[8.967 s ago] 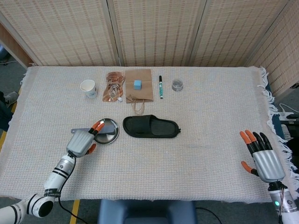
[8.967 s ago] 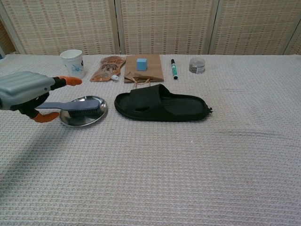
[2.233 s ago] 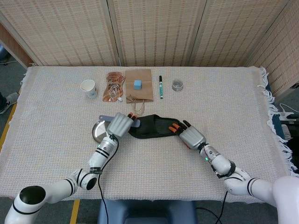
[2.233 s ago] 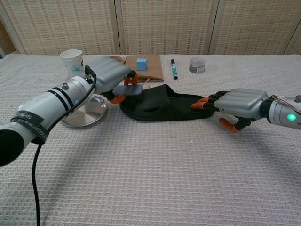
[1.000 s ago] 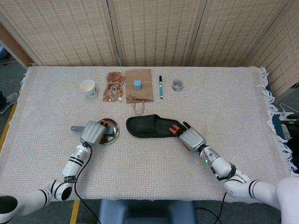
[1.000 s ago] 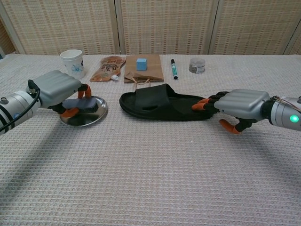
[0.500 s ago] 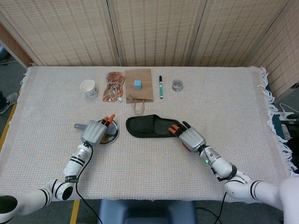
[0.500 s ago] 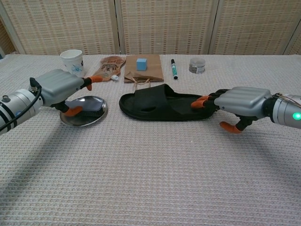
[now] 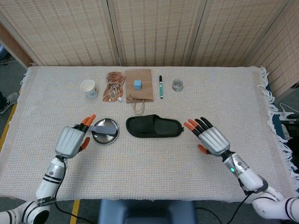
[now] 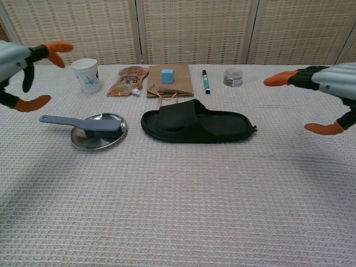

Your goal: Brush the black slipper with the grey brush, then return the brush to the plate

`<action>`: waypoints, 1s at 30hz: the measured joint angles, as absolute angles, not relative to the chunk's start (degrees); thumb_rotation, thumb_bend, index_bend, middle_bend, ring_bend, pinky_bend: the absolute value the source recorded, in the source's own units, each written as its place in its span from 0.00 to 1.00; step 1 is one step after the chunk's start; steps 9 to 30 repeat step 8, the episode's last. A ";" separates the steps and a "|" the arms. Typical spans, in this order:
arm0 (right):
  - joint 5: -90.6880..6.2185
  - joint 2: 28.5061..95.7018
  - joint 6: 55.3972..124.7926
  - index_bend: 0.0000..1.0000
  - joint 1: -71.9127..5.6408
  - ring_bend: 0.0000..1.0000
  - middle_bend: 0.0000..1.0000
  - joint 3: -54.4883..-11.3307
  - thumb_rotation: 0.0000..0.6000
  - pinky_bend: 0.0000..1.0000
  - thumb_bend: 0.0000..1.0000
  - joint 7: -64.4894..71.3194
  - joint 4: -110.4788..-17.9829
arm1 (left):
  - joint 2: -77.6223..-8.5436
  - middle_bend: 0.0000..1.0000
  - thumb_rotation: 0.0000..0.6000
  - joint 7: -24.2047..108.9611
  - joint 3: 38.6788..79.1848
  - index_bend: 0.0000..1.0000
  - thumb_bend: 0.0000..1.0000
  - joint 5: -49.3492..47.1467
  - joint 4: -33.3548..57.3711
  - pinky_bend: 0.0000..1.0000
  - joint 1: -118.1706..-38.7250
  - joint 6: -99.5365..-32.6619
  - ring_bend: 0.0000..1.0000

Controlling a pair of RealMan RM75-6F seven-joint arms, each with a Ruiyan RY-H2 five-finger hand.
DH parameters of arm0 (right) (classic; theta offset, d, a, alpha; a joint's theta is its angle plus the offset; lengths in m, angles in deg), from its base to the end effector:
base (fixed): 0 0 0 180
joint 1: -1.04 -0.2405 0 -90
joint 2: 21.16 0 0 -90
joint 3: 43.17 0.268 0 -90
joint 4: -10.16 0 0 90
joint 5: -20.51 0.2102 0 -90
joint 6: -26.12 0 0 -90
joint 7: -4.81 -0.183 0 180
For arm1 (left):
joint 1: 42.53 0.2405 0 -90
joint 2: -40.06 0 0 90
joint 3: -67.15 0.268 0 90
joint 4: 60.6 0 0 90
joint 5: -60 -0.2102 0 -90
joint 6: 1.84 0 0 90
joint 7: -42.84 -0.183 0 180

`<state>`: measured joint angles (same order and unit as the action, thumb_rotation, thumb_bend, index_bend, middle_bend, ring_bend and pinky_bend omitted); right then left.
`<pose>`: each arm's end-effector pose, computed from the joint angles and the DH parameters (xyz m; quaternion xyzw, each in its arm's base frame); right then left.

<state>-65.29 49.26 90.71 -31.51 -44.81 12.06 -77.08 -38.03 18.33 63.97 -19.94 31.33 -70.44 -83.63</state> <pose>-0.2319 -0.3337 0.0635 0.7841 -0.2883 0.3387 0.4328 -0.2041 0.3245 0.0786 -0.6857 -0.2421 -0.4107 0.5500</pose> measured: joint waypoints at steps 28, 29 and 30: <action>-66.22 46.78 120.23 0.00 -9.39 0.00 0.00 -47.91 1.00 0.00 0.23 13.03 -75.77 | -31.71 0.09 1.00 35.51 68.77 0.04 0.41 -20.80 30.24 0.16 -50.38 -102.20 0.02; -66.22 46.78 120.23 0.00 -9.39 0.00 0.00 -47.91 1.00 0.00 0.23 13.03 -75.77 | -31.71 0.09 1.00 35.51 68.77 0.04 0.41 -20.80 30.24 0.16 -50.38 -102.20 0.02; -66.22 46.78 120.23 0.00 -9.39 0.00 0.00 -47.91 1.00 0.00 0.23 13.03 -75.77 | -31.71 0.09 1.00 35.51 68.77 0.04 0.41 -20.80 30.24 0.16 -50.38 -102.20 0.02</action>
